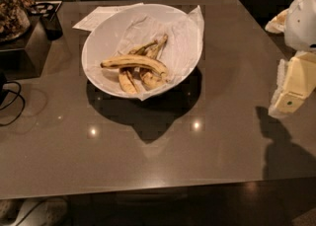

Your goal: Pick banana from white bowl

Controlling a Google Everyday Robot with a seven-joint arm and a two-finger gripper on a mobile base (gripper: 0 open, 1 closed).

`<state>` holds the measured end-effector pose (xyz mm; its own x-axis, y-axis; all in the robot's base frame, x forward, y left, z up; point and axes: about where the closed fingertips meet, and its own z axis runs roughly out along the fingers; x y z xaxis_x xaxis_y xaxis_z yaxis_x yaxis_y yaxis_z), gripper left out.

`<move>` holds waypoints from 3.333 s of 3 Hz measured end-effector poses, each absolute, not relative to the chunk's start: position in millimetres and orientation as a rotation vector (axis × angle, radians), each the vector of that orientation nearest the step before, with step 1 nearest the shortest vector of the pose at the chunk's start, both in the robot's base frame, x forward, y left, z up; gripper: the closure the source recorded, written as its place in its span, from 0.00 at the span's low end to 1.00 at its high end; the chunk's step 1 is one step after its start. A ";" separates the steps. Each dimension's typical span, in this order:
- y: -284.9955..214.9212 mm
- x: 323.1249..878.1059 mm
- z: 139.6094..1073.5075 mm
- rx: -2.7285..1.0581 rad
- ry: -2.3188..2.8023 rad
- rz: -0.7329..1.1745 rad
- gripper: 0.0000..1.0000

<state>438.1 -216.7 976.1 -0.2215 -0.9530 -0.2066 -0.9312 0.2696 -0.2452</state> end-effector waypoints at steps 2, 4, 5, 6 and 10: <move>-206.5 444.3 980.3 -1.757 2.212 -0.122 0.00; -163.1 476.5 975.5 -1.925 2.179 -0.227 0.00; -160.8 479.7 977.7 -1.918 2.164 -0.239 0.00; -160.8 479.7 977.8 -1.917 2.164 -0.239 0.00; -39.9 525.8 1026.8 -1.978 1.967 -0.084 0.00</move>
Offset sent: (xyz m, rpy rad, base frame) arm 0.0137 0.0220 0.0038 -0.0486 0.0074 0.0564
